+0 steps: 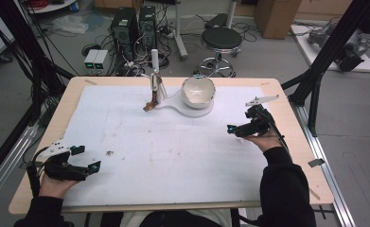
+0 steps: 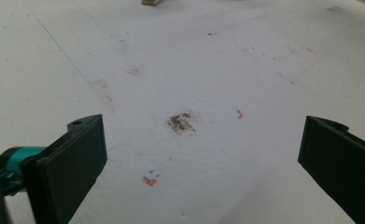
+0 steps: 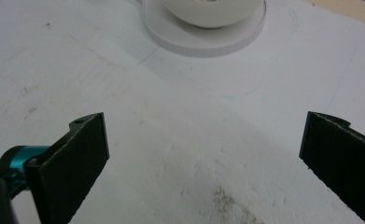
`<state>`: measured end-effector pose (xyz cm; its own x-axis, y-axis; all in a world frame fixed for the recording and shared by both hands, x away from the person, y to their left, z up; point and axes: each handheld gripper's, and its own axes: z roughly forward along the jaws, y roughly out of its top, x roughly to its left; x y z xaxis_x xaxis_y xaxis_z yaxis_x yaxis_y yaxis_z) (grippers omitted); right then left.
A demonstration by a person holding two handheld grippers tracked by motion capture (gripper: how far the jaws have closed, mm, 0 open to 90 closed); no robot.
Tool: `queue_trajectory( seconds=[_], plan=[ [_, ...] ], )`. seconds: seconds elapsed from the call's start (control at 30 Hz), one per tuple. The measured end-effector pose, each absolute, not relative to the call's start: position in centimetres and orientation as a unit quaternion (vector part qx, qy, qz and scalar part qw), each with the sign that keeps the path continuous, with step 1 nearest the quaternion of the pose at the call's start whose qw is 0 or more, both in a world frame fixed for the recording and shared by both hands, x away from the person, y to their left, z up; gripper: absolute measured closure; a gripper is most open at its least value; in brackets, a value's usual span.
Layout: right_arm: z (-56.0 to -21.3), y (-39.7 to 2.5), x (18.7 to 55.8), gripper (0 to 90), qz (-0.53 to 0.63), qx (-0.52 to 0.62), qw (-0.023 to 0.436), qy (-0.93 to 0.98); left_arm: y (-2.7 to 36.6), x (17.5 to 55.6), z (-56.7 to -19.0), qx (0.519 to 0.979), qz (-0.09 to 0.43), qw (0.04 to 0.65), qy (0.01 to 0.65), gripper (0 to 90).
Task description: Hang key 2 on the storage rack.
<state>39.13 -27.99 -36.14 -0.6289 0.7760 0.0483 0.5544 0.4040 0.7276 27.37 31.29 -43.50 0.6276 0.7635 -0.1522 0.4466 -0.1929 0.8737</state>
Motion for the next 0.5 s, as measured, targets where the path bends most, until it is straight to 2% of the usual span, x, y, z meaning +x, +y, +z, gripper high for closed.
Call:
queue_trajectory(
  seconds=[0.5],
  plan=[
    [-40.0,-31.1,36.1,0.4,0.362,0.422,0.155,0.817,31.2,27.3,-43.5,0.76,0.16,0.489,0.398,1.7]
  ],
)
